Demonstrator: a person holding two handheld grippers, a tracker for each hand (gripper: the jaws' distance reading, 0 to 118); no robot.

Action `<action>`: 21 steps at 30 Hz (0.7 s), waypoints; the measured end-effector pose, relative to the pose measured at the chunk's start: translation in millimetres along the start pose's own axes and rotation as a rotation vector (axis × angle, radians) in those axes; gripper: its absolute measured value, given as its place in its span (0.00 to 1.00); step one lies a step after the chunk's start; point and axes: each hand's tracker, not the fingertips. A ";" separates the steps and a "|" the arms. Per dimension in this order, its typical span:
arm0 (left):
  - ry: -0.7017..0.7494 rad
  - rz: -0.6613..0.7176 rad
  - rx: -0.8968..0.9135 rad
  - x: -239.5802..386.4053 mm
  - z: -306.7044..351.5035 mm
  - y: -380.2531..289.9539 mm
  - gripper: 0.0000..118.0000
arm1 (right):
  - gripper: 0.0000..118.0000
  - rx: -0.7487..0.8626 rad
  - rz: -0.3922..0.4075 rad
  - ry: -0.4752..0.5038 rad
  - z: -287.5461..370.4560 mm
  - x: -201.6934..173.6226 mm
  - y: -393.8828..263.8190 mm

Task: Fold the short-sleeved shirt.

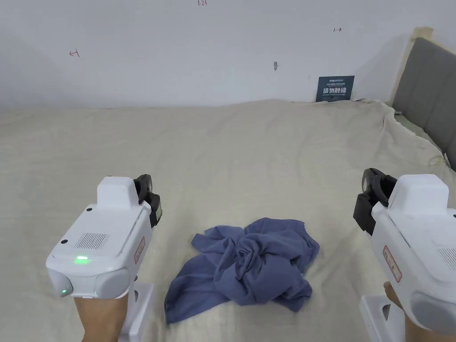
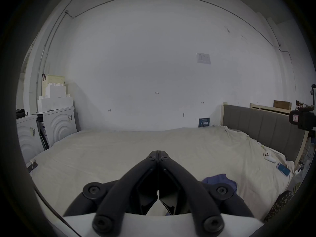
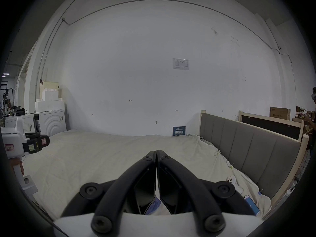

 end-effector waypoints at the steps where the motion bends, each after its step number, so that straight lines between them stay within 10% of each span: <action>1: -0.010 -0.002 -0.028 0.2 -2.0 0.0 0.00 | 0.00 -0.001 -0.001 0.000 0.1 -0.1 0.2; 21: -0.041 0.140 -0.798 7.3 -61.4 -137.5 0.03 | 0.00 -0.082 -0.001 0.012 -8.8 1.8 -25.6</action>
